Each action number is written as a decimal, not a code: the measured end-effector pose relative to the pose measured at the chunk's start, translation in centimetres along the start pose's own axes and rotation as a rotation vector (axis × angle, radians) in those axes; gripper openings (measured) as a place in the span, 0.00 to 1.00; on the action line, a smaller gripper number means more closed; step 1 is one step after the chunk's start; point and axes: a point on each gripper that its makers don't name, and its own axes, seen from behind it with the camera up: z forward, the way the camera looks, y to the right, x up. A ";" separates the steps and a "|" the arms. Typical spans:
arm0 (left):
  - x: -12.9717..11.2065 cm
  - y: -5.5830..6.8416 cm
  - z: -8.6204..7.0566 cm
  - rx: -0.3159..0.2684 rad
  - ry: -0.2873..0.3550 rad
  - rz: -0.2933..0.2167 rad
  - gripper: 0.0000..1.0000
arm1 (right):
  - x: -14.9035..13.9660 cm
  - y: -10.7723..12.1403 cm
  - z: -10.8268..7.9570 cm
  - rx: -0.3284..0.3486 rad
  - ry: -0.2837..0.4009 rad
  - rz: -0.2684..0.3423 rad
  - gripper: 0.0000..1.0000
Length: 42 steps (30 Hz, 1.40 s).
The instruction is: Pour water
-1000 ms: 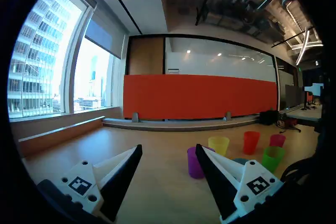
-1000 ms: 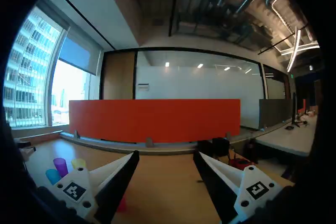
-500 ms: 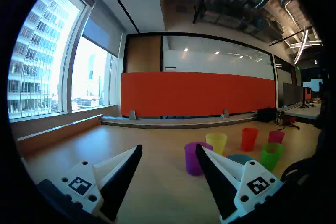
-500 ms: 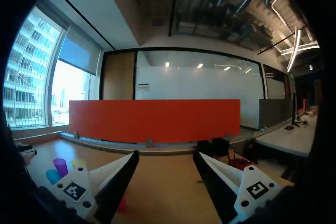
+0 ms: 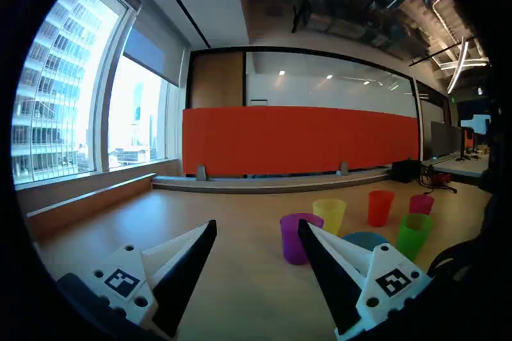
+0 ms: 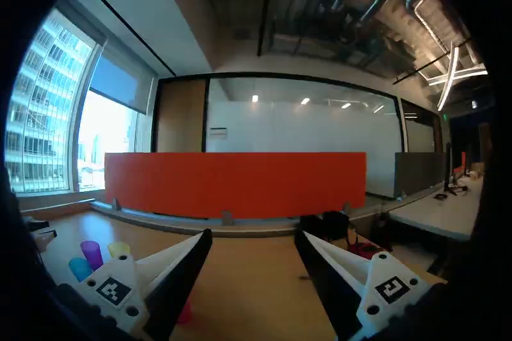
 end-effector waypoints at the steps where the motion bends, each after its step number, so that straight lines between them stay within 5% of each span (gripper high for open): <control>1: 0.0 0.0 0.0 0.000 0.000 0.000 0.94 | 0.0 0.0 0.0 0.001 0.001 -0.002 1.00; 23: 0.1 -0.2 0.0 0.000 -0.001 0.001 0.94 | -1.3 -0.7 -0.4 0.037 0.054 -0.039 1.00; 42: 0.1 -0.3 0.0 0.000 -0.001 0.001 0.94 | -7.9 -0.9 -0.1 0.015 0.007 -0.021 1.00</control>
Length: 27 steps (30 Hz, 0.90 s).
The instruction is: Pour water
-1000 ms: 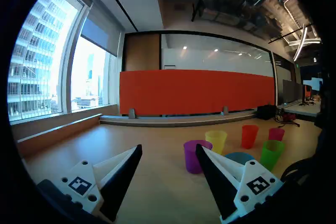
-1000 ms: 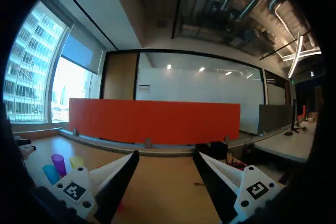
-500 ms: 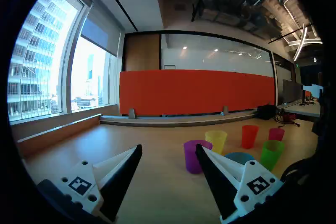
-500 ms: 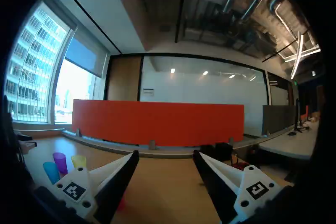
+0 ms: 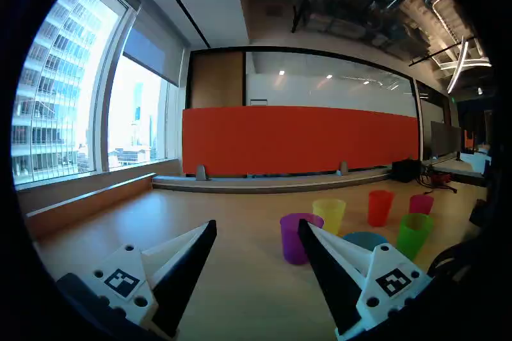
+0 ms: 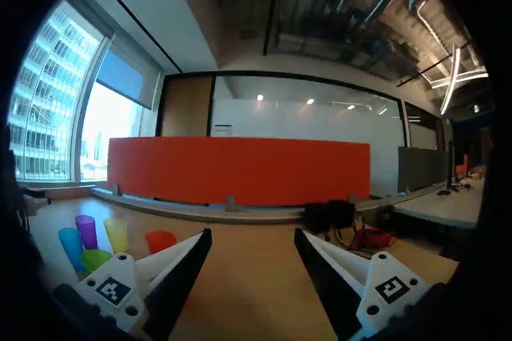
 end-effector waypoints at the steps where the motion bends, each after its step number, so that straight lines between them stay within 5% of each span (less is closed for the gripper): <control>1: 0.0 0.0 0.0 0.000 0.000 0.000 0.94 | -0.2 0.0 0.0 0.000 -0.001 0.001 1.00; 14: 0.0 0.0 0.0 0.000 0.000 0.000 0.94 | -2.4 -0.1 -0.1 0.007 -0.025 0.045 1.00; 27: 0.0 0.0 0.0 0.000 0.000 0.000 0.94 | -3.9 0.5 0.2 -0.012 -0.068 0.025 1.00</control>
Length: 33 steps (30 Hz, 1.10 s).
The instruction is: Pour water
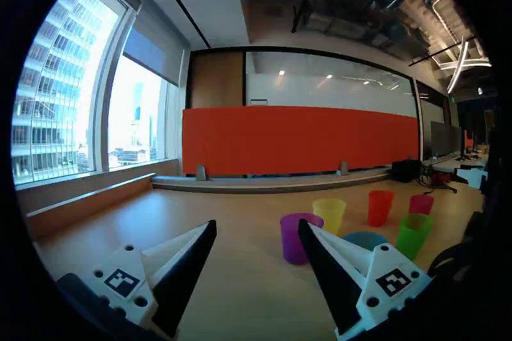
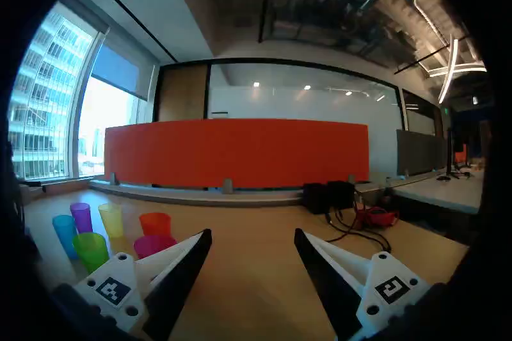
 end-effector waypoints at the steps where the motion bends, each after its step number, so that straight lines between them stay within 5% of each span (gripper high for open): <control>1: 0.0 0.0 0.0 0.000 0.000 0.000 0.94 | -0.1 0.0 0.0 -0.001 -0.003 -0.001 1.00; 33: 0.0 0.0 0.0 0.000 0.000 0.000 0.94 | -0.2 0.0 -0.3 0.004 -0.013 0.002 1.00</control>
